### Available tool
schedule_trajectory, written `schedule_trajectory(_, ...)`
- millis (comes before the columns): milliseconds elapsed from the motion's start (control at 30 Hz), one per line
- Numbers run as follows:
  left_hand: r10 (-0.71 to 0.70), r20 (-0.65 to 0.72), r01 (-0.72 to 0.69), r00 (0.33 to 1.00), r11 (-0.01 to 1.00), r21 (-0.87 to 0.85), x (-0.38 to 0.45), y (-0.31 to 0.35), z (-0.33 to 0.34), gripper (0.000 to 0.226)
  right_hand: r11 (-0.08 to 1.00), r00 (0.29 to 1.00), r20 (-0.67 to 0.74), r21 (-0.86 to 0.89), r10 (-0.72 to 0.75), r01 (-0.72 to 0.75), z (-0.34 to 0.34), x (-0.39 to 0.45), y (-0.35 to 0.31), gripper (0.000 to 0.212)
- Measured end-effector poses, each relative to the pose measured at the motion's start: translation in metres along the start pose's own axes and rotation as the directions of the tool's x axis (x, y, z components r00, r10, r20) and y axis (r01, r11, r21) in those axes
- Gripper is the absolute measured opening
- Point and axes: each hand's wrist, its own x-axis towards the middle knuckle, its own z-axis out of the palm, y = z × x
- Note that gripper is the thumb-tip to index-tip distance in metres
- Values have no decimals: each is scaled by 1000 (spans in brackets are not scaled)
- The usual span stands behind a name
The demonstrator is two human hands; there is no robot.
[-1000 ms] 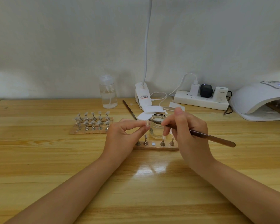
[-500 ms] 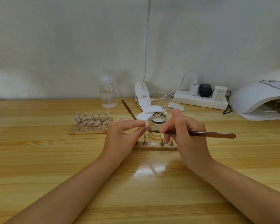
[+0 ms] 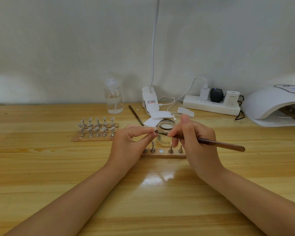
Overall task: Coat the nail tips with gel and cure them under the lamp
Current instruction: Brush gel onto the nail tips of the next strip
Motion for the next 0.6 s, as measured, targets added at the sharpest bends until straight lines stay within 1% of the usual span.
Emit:
schedule_trajectory(167,-20,-2,20,1000,1000,-13,0,1,0,20,998,1000,0,58,-2,2,-1,-1,0,52)
schedule_trajectory(267,-3,0,3,1000,1000,-2,0,2,1,21,998,999,-22,51,-24,25,-2,1,1,48)
schedule_trajectory(400,-3,2,3,1000,1000,9,0,2,1,21,1000,1000,-26,13,4,-4,0,2,1,42)
schedule_trajectory(600,6,11,-6,1000,1000,29,0,1,1,21,998,999,-6,43,38,-37,0,-1,2,49)
